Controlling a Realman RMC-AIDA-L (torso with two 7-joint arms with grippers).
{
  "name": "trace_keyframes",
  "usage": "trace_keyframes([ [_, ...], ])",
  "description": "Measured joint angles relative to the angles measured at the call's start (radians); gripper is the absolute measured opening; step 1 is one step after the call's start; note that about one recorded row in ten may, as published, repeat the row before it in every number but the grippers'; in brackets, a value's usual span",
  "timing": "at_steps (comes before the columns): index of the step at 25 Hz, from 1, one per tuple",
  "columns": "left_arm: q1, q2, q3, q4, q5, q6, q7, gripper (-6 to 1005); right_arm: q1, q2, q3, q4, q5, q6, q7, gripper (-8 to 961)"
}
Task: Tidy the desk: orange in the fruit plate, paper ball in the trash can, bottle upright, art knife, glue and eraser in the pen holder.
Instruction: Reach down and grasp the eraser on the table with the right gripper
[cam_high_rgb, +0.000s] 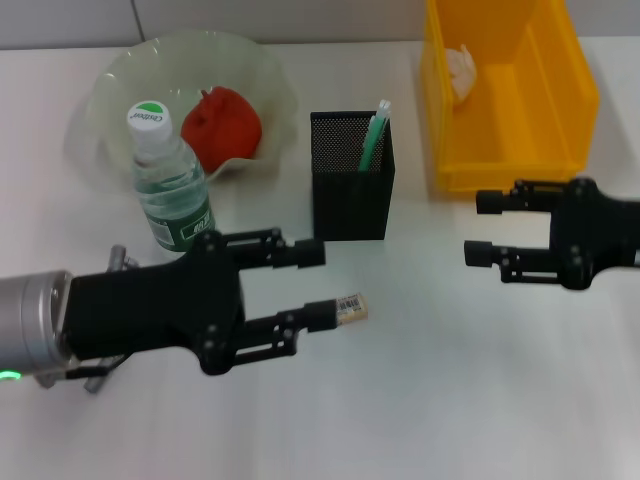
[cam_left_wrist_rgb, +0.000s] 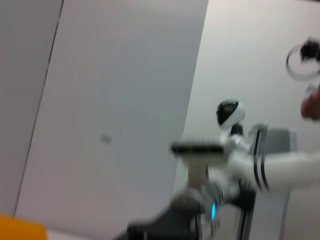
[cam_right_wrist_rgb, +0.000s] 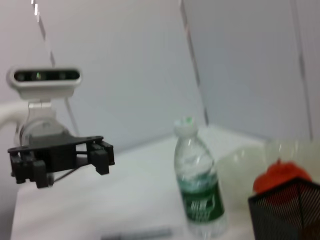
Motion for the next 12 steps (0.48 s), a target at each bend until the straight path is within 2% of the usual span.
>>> trace_keyframes([
  [1, 0.001, 0.001, -0.011, -0.01, 0.013, -0.001, 0.008, 575, 0.039, 0.0, 0.0, -0.112, -0.078, -0.045, 0.112, 673],
  [2, 0.002, 0.004, -0.031, -0.03, 0.034, -0.001, 0.016, 575, 0.039, 0.0, 0.0, -0.112, -0.078, -0.045, 0.112, 672],
  [3, 0.003, 0.007, -0.049, -0.045, 0.05, -0.001, 0.021, 575, 0.093, -0.002, -0.001, -0.197, -0.154, -0.092, 0.217, 672],
  [4, 0.003, 0.007, -0.049, -0.045, 0.05, -0.001, 0.021, 575, 0.093, -0.002, -0.001, -0.197, -0.154, -0.092, 0.217, 672],
  [5, 0.004, 0.015, -0.084, -0.07, 0.079, -0.001, 0.025, 575, 0.124, -0.005, -0.003, -0.225, -0.197, -0.116, 0.269, 671],
  [6, 0.007, 0.023, -0.12, -0.089, 0.106, 0.0, 0.027, 575, 0.204, -0.012, -0.013, -0.267, -0.296, -0.17, 0.368, 671],
  [7, 0.01, 0.026, -0.135, -0.096, 0.115, 0.0, 0.03, 575, 0.204, -0.012, -0.013, -0.267, -0.296, -0.17, 0.368, 671],
  [8, 0.01, 0.026, -0.135, -0.096, 0.115, 0.0, 0.03, 575, 0.282, -0.014, -0.036, -0.283, -0.38, -0.226, 0.424, 670],
  [9, 0.01, 0.026, -0.135, -0.096, 0.115, 0.0, 0.03, 575, 0.282, -0.014, -0.036, -0.283, -0.38, -0.226, 0.424, 670],
  [10, 0.027, 0.03, -0.181, -0.11, 0.13, 0.002, 0.041, 575, 0.319, -0.014, -0.061, -0.288, -0.418, -0.242, 0.438, 670],
  [11, 0.033, 0.031, -0.191, -0.113, 0.132, 0.004, 0.044, 575, 0.379, -0.008, -0.123, -0.299, -0.487, -0.253, 0.444, 669],
  [12, 0.039, 0.031, -0.201, -0.114, 0.133, 0.006, 0.047, 575, 0.379, -0.008, -0.123, -0.299, -0.487, -0.253, 0.444, 669],
])
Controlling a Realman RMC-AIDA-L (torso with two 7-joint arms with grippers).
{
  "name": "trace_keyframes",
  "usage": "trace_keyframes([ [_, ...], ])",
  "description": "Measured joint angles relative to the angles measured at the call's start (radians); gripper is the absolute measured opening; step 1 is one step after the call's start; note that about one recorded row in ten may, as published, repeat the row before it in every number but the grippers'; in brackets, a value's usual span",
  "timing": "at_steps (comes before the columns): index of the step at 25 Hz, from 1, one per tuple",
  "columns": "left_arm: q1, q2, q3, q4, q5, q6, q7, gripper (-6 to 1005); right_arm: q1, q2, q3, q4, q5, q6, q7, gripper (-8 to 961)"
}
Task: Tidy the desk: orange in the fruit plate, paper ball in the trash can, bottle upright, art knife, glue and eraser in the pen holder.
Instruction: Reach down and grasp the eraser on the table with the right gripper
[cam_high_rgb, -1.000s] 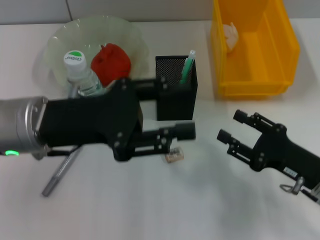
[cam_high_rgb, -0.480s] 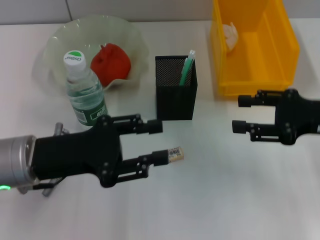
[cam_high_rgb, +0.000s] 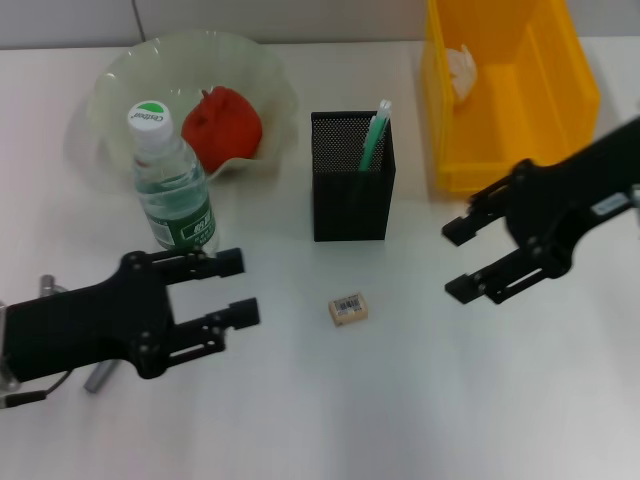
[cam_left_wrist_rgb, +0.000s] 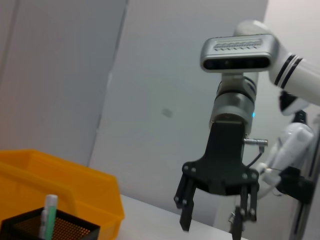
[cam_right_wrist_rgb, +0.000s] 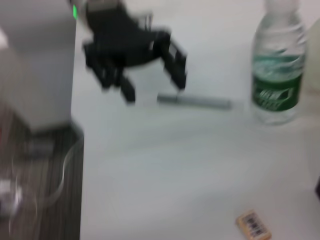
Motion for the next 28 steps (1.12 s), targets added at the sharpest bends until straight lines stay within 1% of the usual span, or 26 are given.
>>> trace_keyframes([
  [3, 0.014, 0.0, -0.013, -0.003, 0.003, 0.006, 0.013, 575, 0.034, 0.018, -0.102, -0.025, -0.056, 0.022, -0.063, 668],
  [4, 0.02, 0.0, -0.013, -0.004, 0.007, 0.008, 0.015, 575, 0.036, 0.025, -0.179, -0.031, -0.072, 0.065, -0.1, 668],
  [5, 0.02, 0.0, -0.013, -0.004, 0.007, 0.008, 0.015, 575, 0.036, 0.025, -0.179, -0.031, -0.072, 0.065, -0.1, 667],
  [8, 0.027, -0.002, -0.013, -0.005, 0.01, 0.008, 0.015, 575, 0.05, 0.025, -0.303, -0.018, -0.134, 0.155, -0.106, 666],
  [9, 0.028, -0.003, -0.013, -0.005, 0.01, 0.008, 0.015, 575, 0.074, 0.025, -0.368, 0.011, -0.153, 0.19, -0.106, 666],
  [10, 0.03, -0.004, -0.014, -0.005, 0.01, 0.008, 0.015, 575, 0.074, 0.025, -0.368, 0.011, -0.153, 0.19, -0.106, 665],
  [13, 0.031, -0.006, -0.015, -0.005, 0.01, 0.009, 0.015, 575, 0.131, 0.026, -0.461, 0.082, -0.165, 0.235, -0.086, 664],
  [14, 0.032, -0.007, -0.013, -0.005, 0.01, 0.009, 0.016, 575, 0.165, 0.028, -0.516, 0.127, -0.169, 0.268, -0.073, 664],
  [15, 0.032, -0.007, -0.013, -0.005, 0.01, 0.009, 0.016, 575, 0.165, 0.028, -0.516, 0.127, -0.169, 0.268, -0.073, 663],
  [16, 0.032, -0.008, -0.012, -0.005, 0.01, 0.009, 0.016, 575, 0.191, 0.03, -0.558, 0.166, -0.166, 0.3, -0.069, 662],
  [18, 0.031, -0.009, -0.011, -0.005, 0.01, 0.009, 0.016, 575, 0.2, 0.03, -0.572, 0.178, -0.164, 0.312, -0.069, 661],
  [19, 0.031, -0.01, -0.012, -0.005, 0.01, 0.009, 0.016, 575, 0.217, 0.032, -0.603, 0.198, -0.159, 0.341, -0.071, 660],
  [23, 0.029, -0.014, -0.014, -0.005, 0.01, 0.009, 0.016, 575, 0.231, 0.033, -0.633, 0.22, -0.152, 0.395, -0.077, 657],
  [24, 0.027, -0.019, -0.014, -0.005, 0.01, 0.008, 0.016, 575, 0.232, 0.034, -0.645, 0.23, -0.129, 0.43, -0.087, 656],
  [28, 0.02, -0.022, -0.015, -0.005, 0.01, 0.006, 0.016, 575, 0.234, 0.034, -0.671, 0.248, -0.084, 0.476, -0.106, 653],
])
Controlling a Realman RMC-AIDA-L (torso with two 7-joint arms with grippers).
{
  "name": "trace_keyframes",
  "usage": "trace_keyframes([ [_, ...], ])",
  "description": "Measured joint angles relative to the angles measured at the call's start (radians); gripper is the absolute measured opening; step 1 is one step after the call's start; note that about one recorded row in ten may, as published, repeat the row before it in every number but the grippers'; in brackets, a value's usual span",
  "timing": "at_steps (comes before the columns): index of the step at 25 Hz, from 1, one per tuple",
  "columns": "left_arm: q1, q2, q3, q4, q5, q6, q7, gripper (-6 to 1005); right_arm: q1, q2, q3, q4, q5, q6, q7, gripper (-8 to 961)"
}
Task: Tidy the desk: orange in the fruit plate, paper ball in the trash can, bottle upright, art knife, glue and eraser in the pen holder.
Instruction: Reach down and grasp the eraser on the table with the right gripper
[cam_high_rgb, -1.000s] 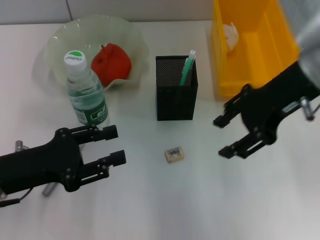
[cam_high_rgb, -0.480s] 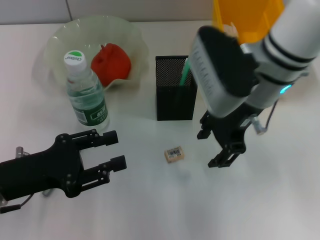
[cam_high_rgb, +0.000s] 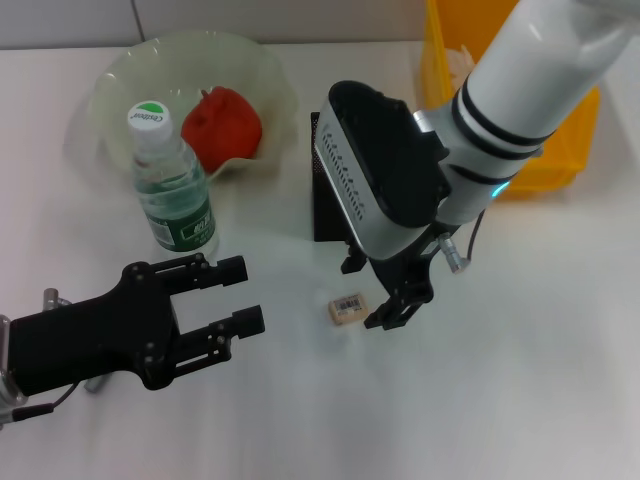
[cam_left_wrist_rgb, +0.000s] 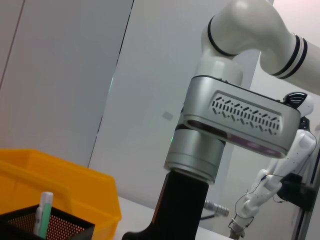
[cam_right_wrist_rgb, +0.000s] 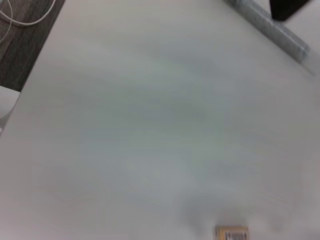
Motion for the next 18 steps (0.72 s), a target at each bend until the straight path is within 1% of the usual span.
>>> trace_keyframes([
  [1, -0.004, 0.0, -0.001, 0.0, 0.0, 0.001, 0.0, 575, 0.004, 0.0, -0.018, 0.02, 0.022, 0.026, -0.015, 652],
  [6, -0.005, -0.002, -0.001, 0.002, -0.001, 0.005, 0.0, 575, 0.02, 0.001, -0.036, 0.082, 0.069, 0.051, -0.051, 648],
  [18, -0.008, -0.001, -0.001, 0.001, -0.007, 0.001, 0.0, 576, 0.023, 0.001, -0.049, 0.125, 0.07, 0.096, -0.092, 639],
])
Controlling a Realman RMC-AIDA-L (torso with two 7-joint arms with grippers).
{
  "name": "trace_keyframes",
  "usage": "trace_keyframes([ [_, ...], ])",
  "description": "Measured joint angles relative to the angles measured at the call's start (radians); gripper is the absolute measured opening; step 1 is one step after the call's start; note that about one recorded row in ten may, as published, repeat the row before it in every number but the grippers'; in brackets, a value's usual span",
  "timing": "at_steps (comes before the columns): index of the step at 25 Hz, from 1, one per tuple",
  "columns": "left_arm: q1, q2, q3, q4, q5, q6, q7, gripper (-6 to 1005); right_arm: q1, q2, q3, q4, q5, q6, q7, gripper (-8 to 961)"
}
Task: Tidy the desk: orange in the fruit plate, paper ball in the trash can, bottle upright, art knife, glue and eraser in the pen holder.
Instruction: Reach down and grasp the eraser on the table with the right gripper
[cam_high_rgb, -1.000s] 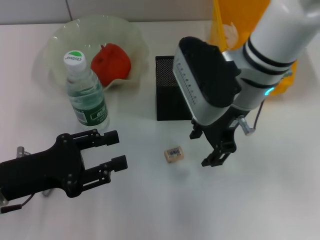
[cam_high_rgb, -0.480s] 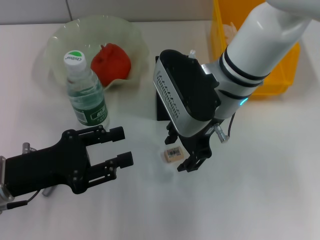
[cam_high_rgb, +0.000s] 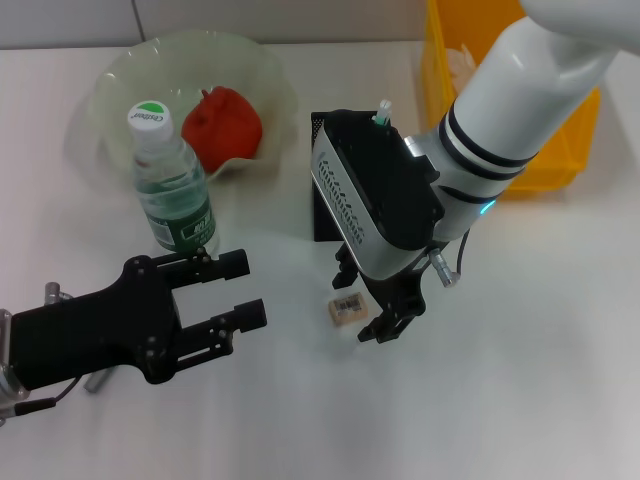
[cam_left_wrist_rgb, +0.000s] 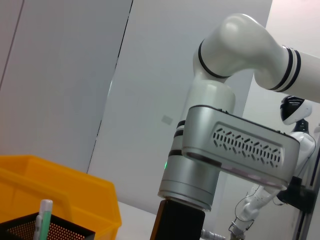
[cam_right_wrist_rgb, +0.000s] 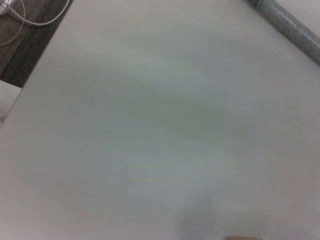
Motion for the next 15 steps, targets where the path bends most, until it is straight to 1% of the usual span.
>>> trace_keyframes([
  [15, -0.018, -0.007, -0.001, -0.001, 0.0, -0.004, 0.0, 576, 0.0, 0.0, -0.016, 0.057, 0.048, 0.063, -0.05, 627],
])
